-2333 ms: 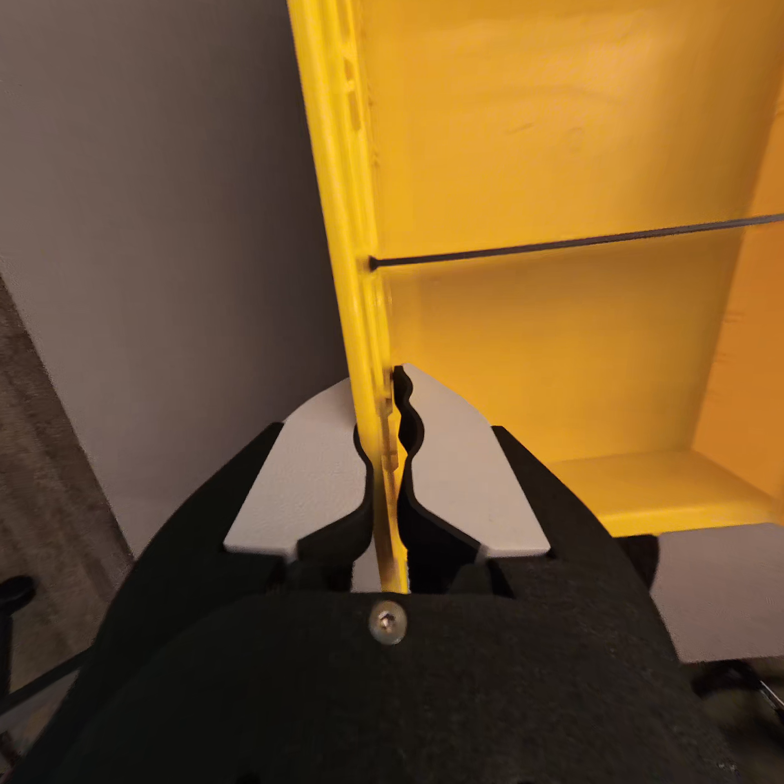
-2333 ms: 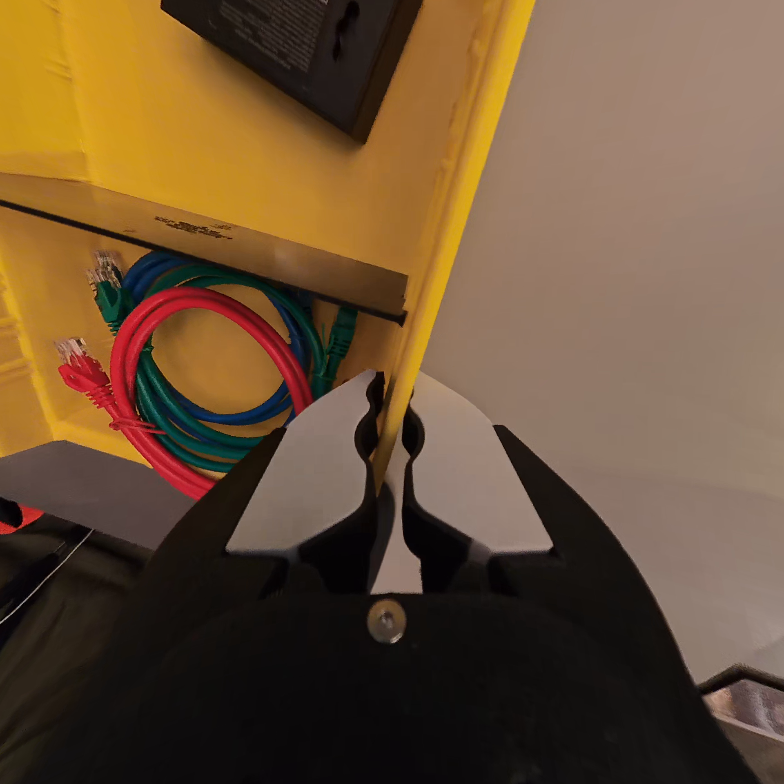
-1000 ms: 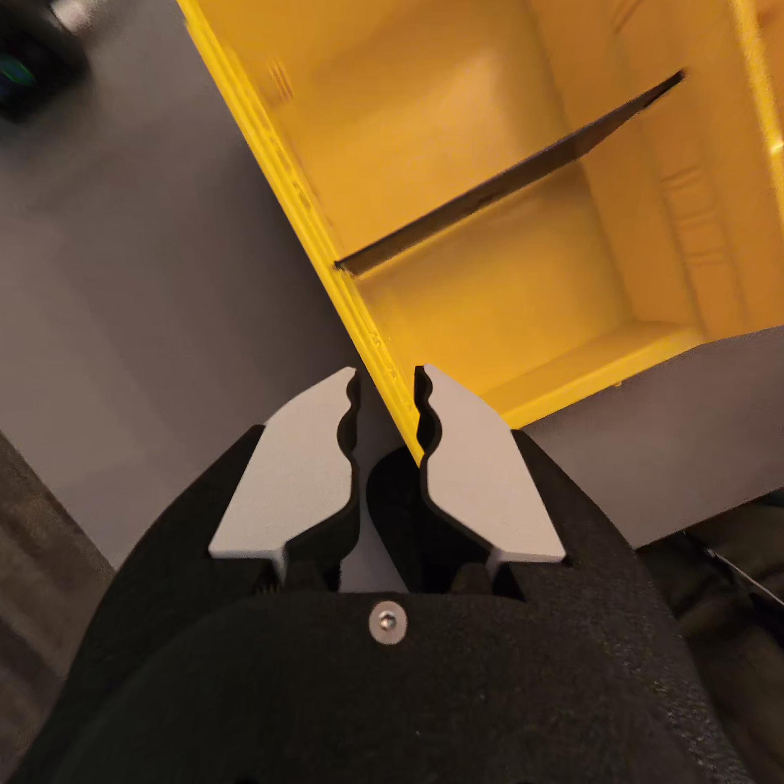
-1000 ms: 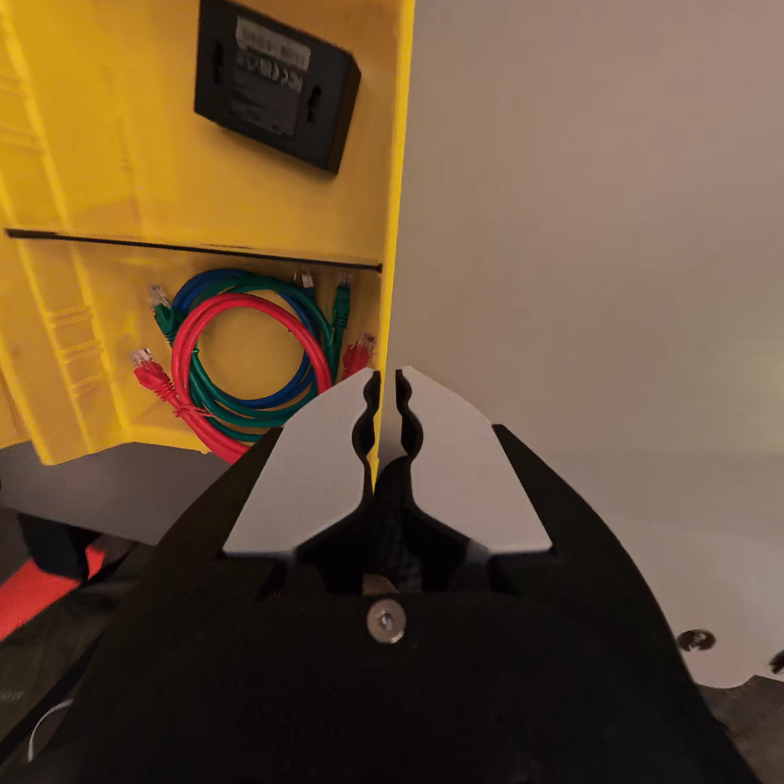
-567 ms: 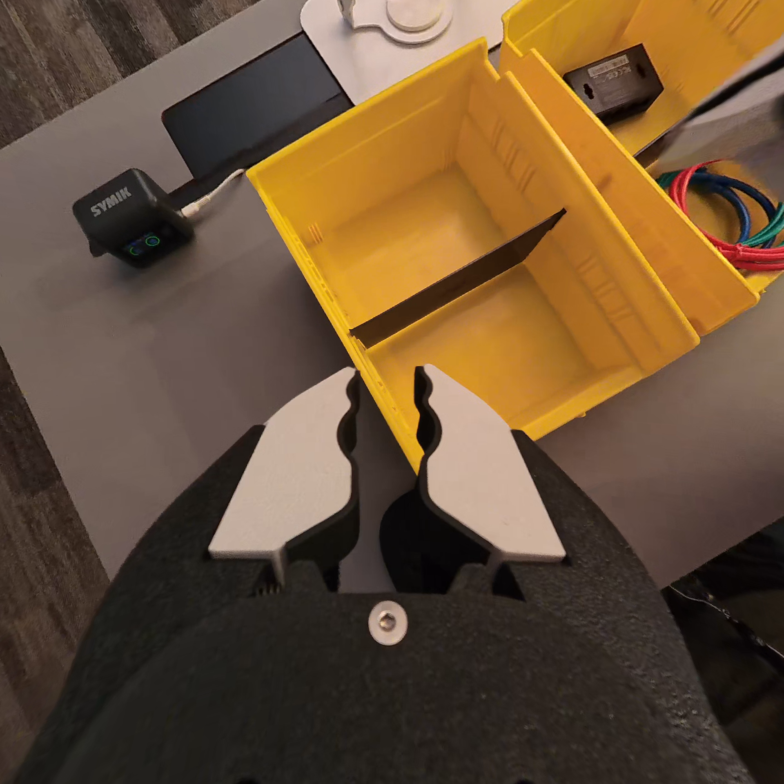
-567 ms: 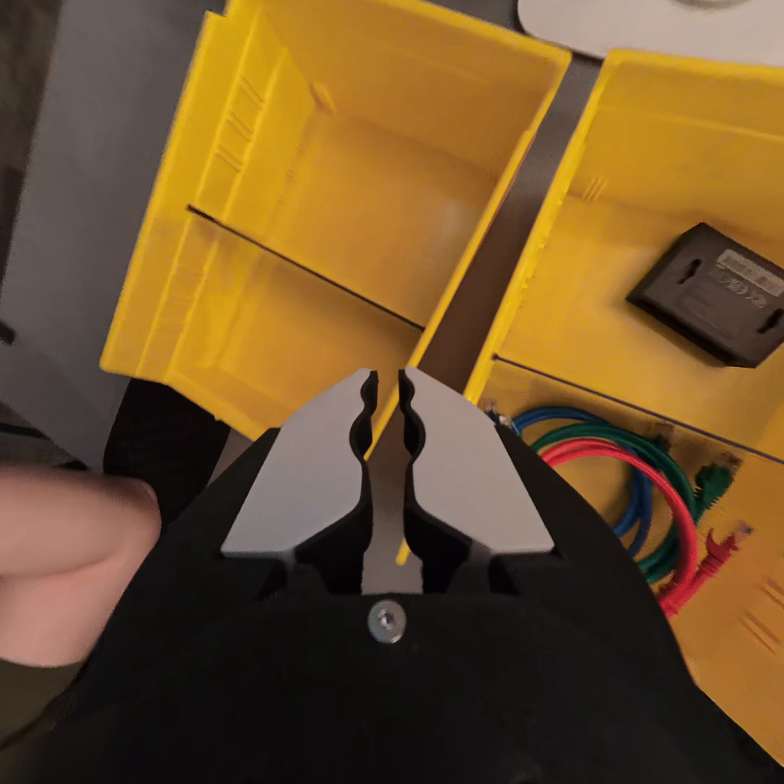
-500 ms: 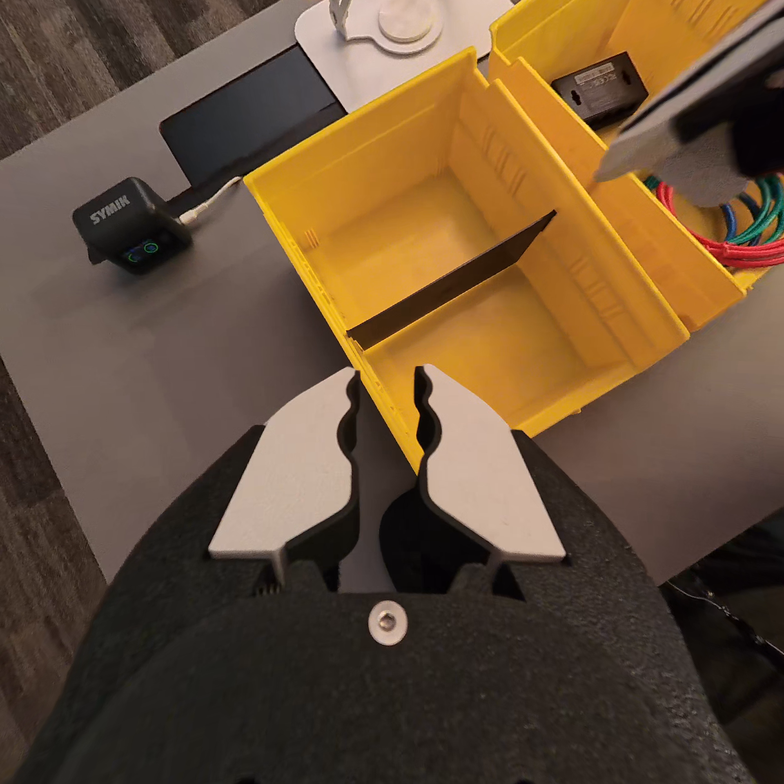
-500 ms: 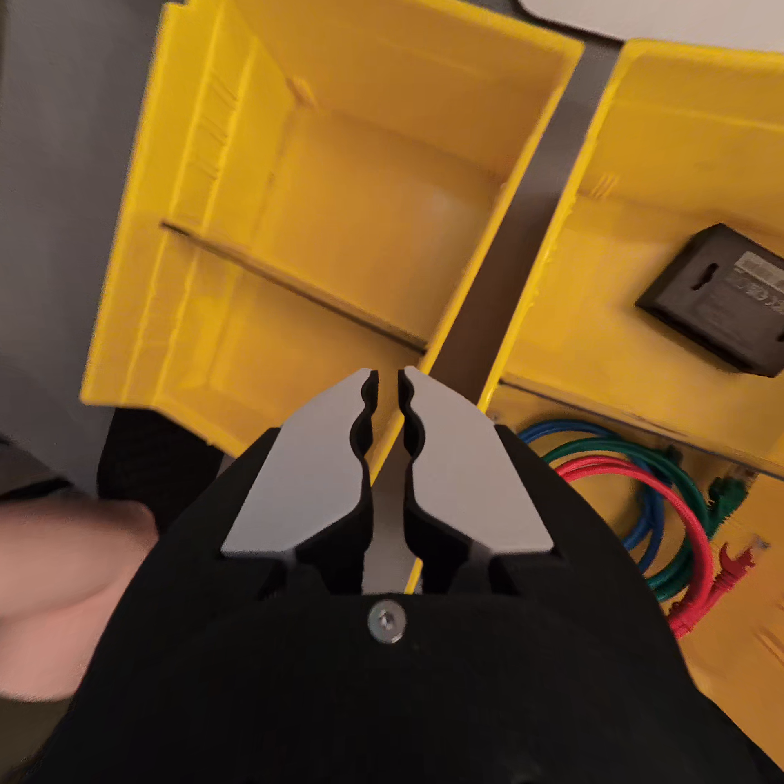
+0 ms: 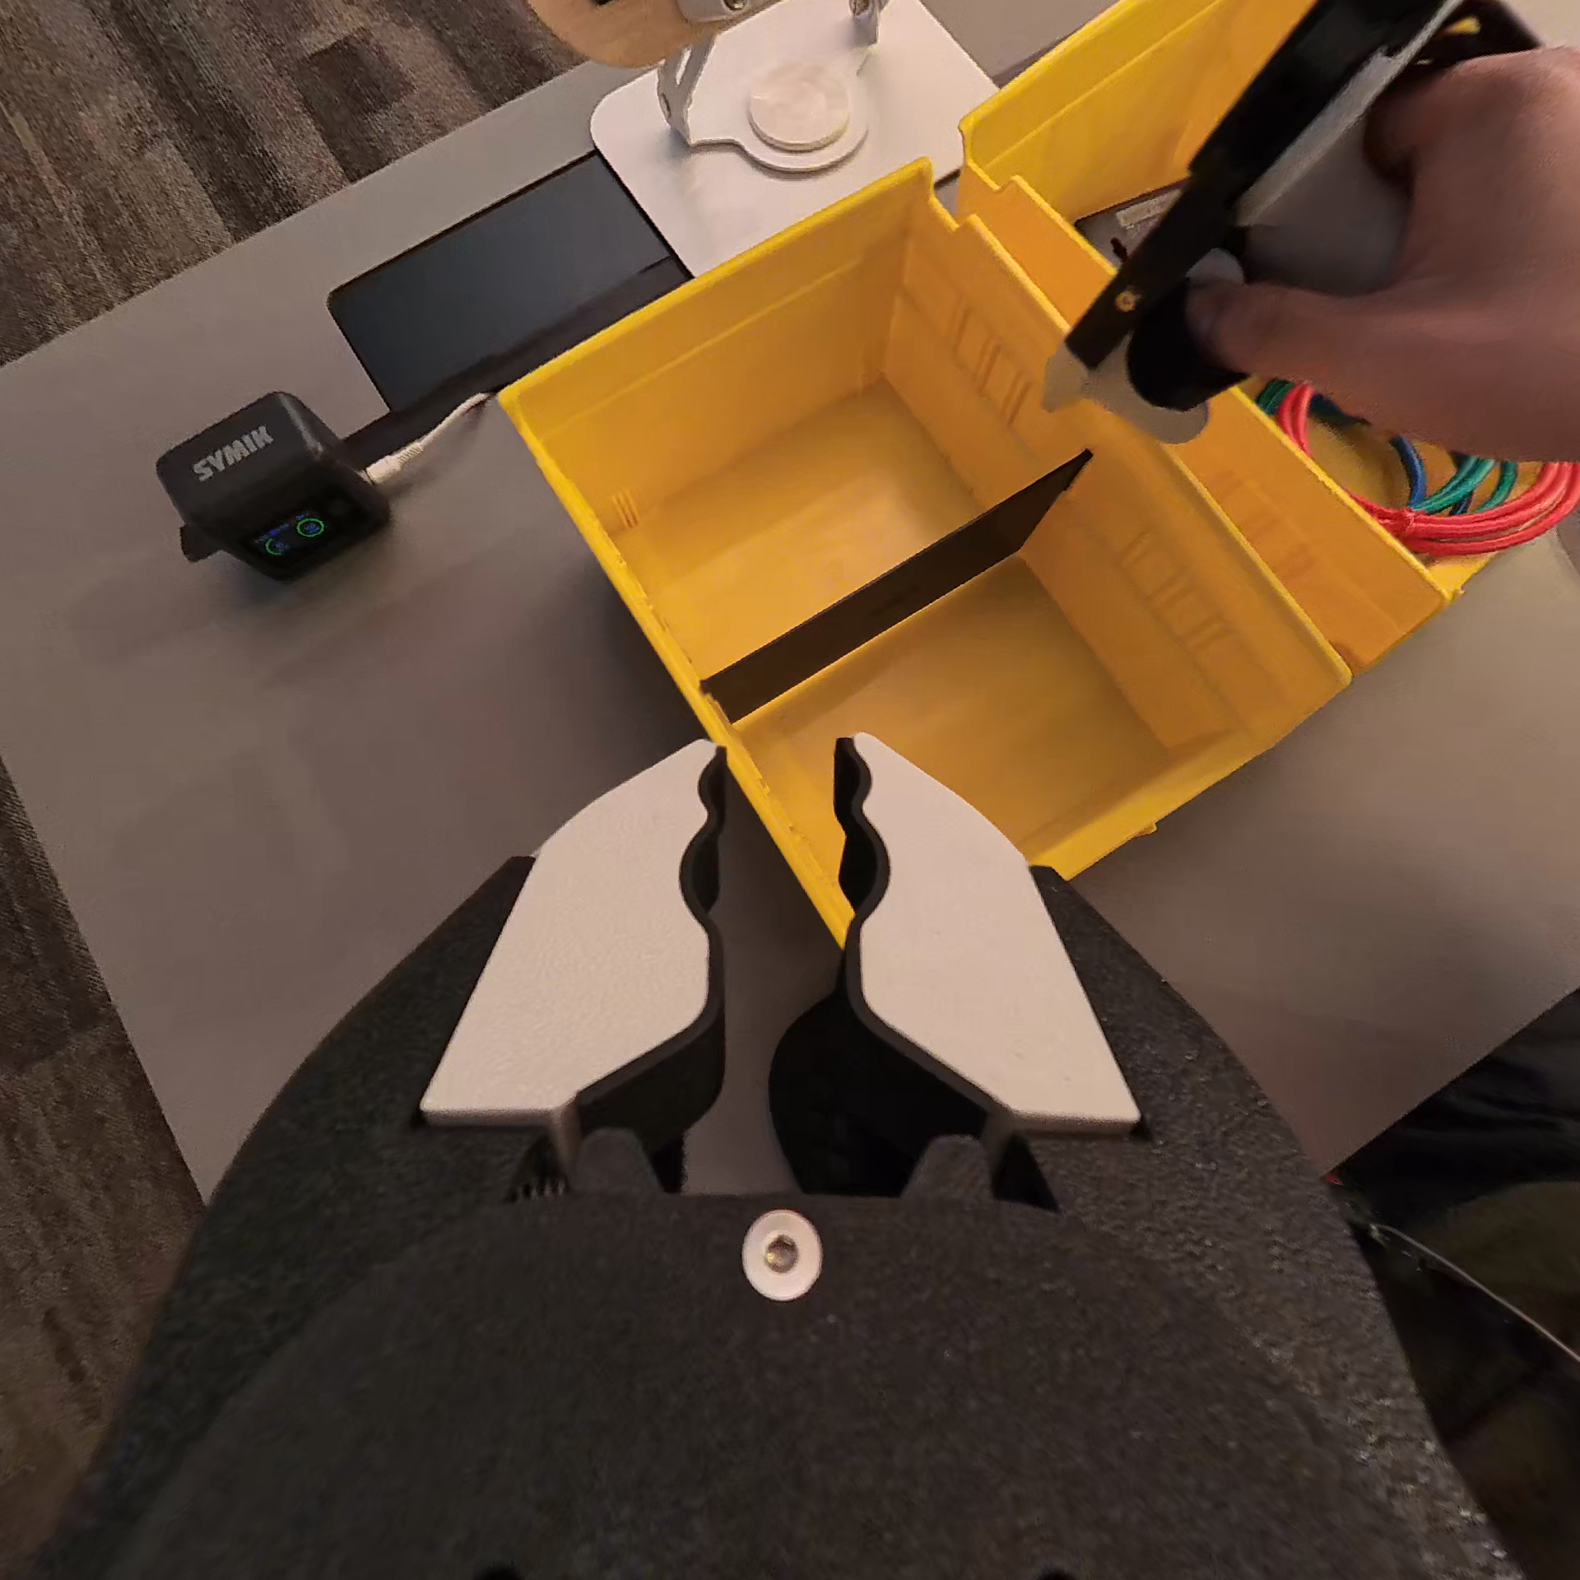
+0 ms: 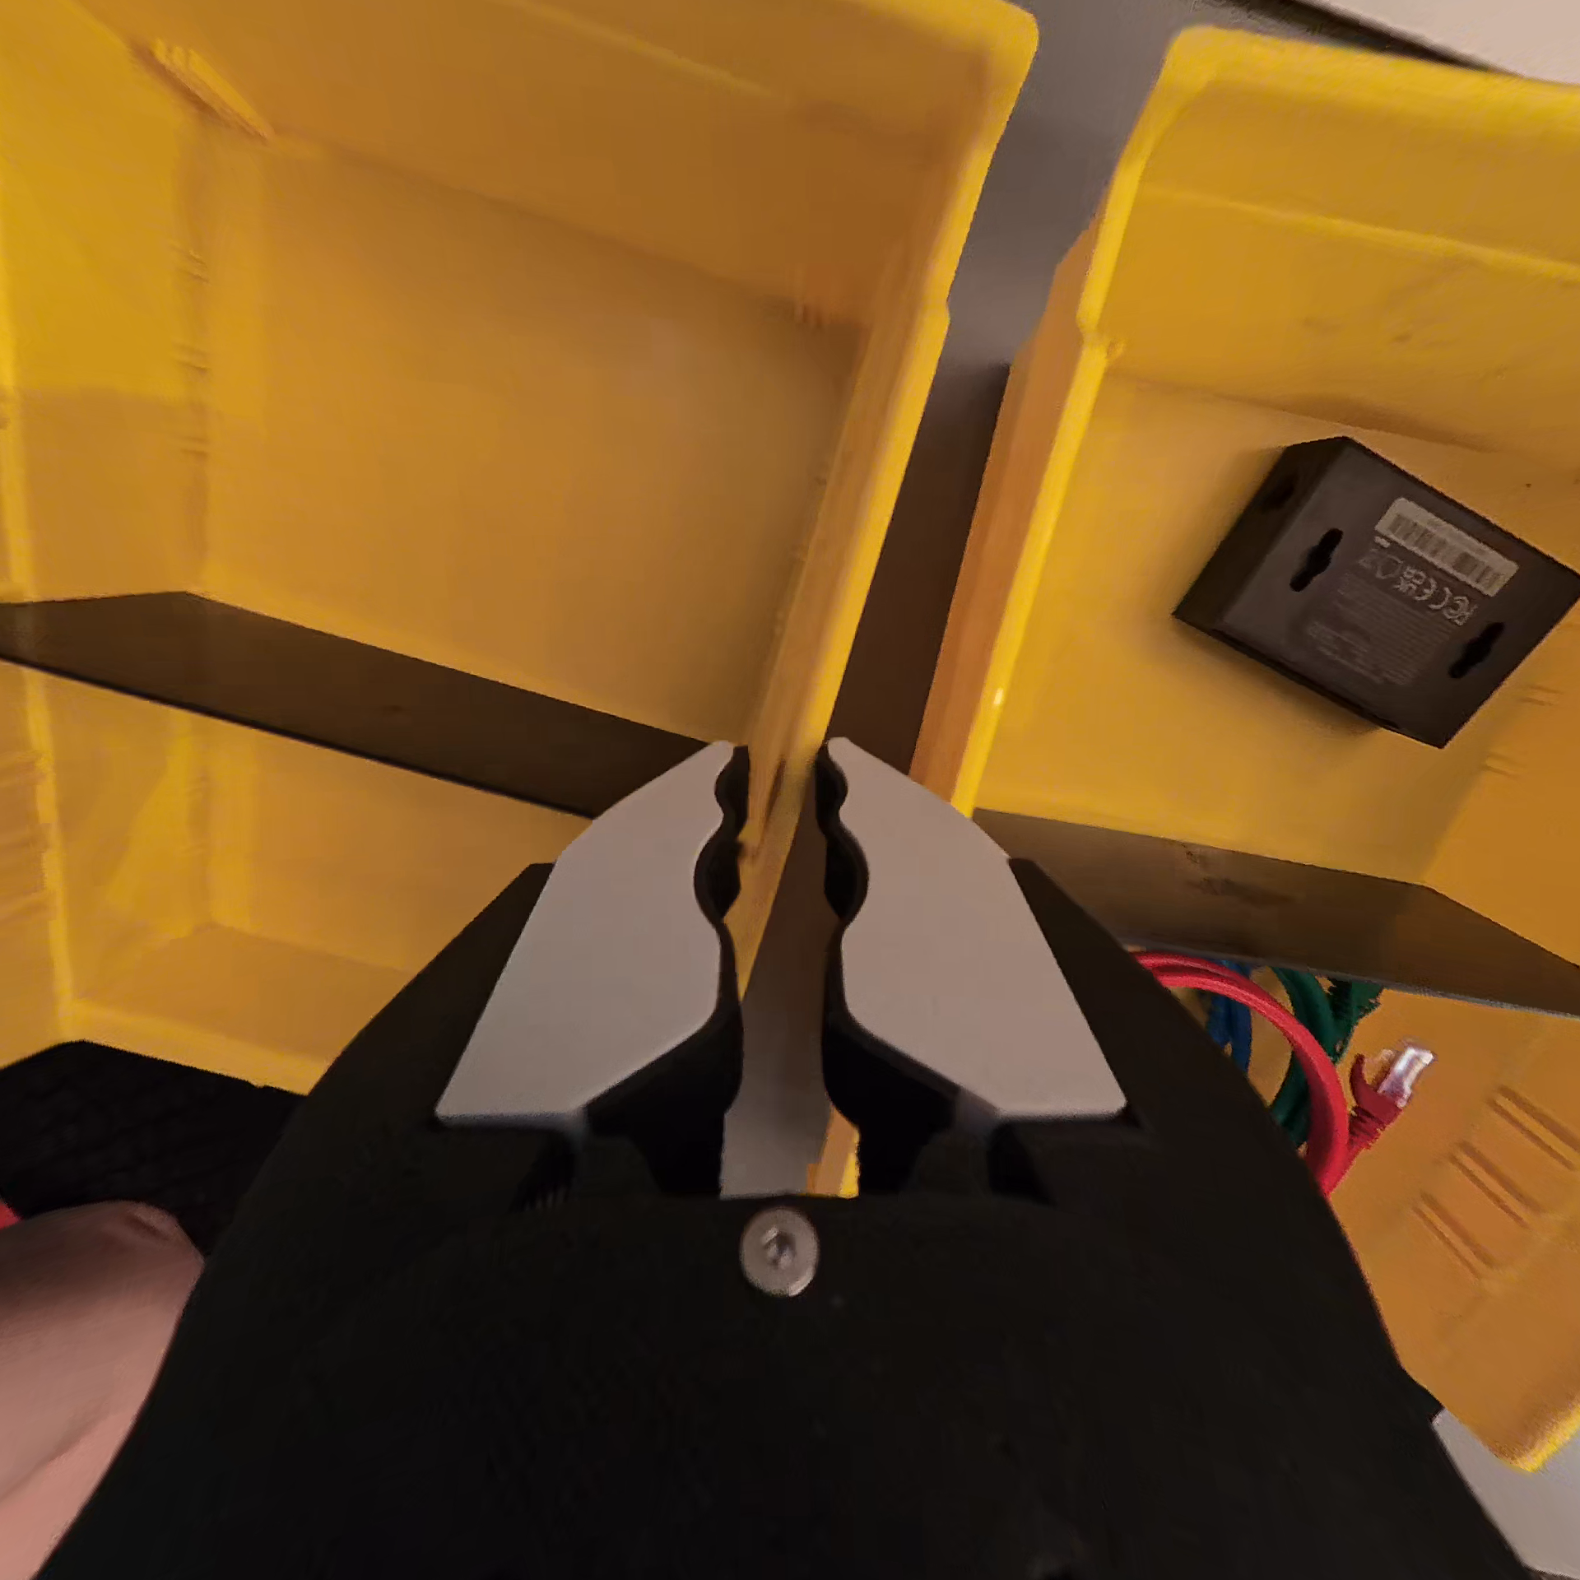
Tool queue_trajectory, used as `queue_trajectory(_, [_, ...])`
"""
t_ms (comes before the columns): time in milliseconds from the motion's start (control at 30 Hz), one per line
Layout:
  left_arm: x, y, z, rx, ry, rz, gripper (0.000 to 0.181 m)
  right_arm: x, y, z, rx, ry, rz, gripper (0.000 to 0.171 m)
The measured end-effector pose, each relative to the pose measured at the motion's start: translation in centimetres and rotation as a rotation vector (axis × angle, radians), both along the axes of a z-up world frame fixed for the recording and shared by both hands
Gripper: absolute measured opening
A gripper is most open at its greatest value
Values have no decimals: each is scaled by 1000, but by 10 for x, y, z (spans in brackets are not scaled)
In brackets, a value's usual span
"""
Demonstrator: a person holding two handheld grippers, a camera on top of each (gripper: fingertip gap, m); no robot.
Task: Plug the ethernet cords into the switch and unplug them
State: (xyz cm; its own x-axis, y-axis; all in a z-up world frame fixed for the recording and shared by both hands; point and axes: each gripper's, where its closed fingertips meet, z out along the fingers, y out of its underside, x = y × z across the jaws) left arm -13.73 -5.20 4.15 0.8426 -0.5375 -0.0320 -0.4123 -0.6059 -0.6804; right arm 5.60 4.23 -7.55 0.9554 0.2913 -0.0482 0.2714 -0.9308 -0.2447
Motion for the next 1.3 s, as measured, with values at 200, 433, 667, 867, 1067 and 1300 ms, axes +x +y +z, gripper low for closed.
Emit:
queue_trajectory(200, [5,-1,1,10,22,-15,24,-15,12,-23,-57,-43,21,11])
queue_trajectory(433, [7,0,-1,4,45,-17,23,-29,19,-36,-112,-25,18,11])
queue_trajectory(667, [13,-1,-3,2,68,-38,21,-30,19,-39,-193,22,8,7])
queue_trajectory(867, [15,-2,0,17,78,-46,19,-29,10,-39,-231,104,-7,7])
queue_trajectory(1067, [16,-3,2,29,85,-42,18,-23,3,-33,-245,104,-30,7])
queue_trajectory(1300, [-4,6,23,140,124,130,20,-21,-2,7,-295,67,-23,8])
